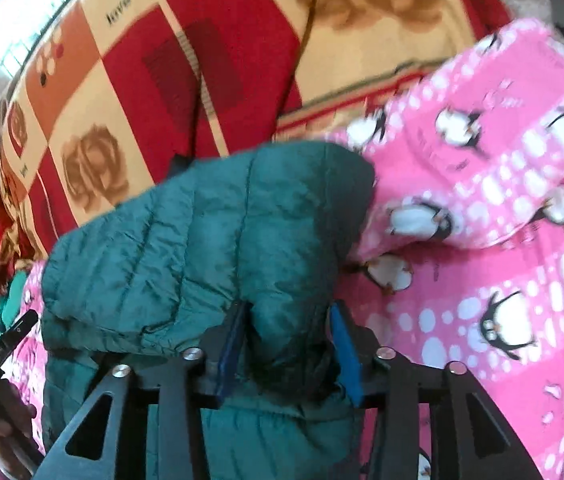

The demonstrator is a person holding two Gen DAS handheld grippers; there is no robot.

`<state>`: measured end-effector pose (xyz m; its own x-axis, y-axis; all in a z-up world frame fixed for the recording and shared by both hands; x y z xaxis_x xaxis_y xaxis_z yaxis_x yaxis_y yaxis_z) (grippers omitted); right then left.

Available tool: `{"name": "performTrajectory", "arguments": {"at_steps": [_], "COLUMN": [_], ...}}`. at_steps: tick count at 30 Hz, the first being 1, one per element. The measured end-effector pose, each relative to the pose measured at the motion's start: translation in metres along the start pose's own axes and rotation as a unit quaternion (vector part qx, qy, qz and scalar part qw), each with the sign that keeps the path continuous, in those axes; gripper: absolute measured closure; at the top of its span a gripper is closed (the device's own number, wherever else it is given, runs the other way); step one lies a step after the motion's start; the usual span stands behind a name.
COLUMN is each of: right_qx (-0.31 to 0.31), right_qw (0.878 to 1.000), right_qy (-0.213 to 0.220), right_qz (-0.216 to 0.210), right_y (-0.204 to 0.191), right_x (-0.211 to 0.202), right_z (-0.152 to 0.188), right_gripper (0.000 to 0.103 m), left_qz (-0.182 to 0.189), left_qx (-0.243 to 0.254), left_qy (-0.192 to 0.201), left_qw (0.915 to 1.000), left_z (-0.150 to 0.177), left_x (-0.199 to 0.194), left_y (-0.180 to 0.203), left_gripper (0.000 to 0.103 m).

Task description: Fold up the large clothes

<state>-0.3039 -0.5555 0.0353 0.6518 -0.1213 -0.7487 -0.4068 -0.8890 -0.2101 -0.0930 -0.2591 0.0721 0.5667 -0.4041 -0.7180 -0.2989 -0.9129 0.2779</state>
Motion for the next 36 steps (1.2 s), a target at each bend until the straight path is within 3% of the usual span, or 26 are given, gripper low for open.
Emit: {"name": "performTrajectory", "arguments": {"at_steps": [4, 12, 17, 23, 25, 26, 31, 36], "right_qx": [-0.033, -0.081, -0.08, -0.088, -0.09, -0.088, -0.078, -0.089], "right_qw": [0.999, 0.996, 0.996, 0.996, 0.996, 0.996, 0.997, 0.995], "right_qy": [0.023, -0.021, -0.028, -0.009, -0.006, -0.003, -0.017, -0.031], "right_qz": [-0.015, -0.004, -0.005, -0.011, -0.006, -0.003, -0.006, 0.018], "right_y": [-0.025, -0.039, -0.038, -0.047, -0.048, -0.047, -0.047, -0.049], "right_x": [-0.014, 0.034, 0.046, 0.005, -0.009, -0.018, -0.039, -0.051], "right_z": [-0.013, -0.01, -0.007, -0.006, 0.001, 0.006, 0.03, 0.057], "right_gripper": [0.057, 0.057, 0.057, 0.055, 0.032, 0.028, 0.027, 0.027], "left_qz": [0.005, -0.044, -0.031, -0.017, -0.014, -0.014, -0.023, -0.038], "left_qx": [-0.003, 0.018, 0.006, -0.003, -0.005, -0.005, 0.008, 0.022], "left_qy": [0.007, -0.05, -0.049, -0.058, -0.056, -0.053, -0.044, -0.041], "left_qw": [1.0, 0.9976, 0.9983, 0.9982, 0.9983, 0.9985, 0.9987, 0.9982], "left_z": [-0.01, 0.005, 0.011, 0.009, 0.01, 0.012, 0.02, 0.039], "left_x": [0.003, 0.053, 0.059, 0.034, 0.02, 0.012, -0.019, -0.045], "left_y": [0.012, 0.016, 0.01, -0.001, -0.009, -0.015, -0.041, -0.068], "left_gripper": [0.021, 0.021, 0.021, 0.021, 0.021, 0.021, 0.021, 0.021]}}
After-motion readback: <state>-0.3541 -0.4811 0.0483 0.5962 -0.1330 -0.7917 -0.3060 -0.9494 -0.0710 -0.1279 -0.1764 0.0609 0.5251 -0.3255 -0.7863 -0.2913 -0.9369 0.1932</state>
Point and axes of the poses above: each gripper's, at about its wrist camera, not at the fingertips, and x roughly the way its jaws point, y to its right, z to its underside, the point moved 5 cm from there along x, roughly the way its jaws point, and after that the axes turned 15 degrees about -x, right-handed, at the moved point
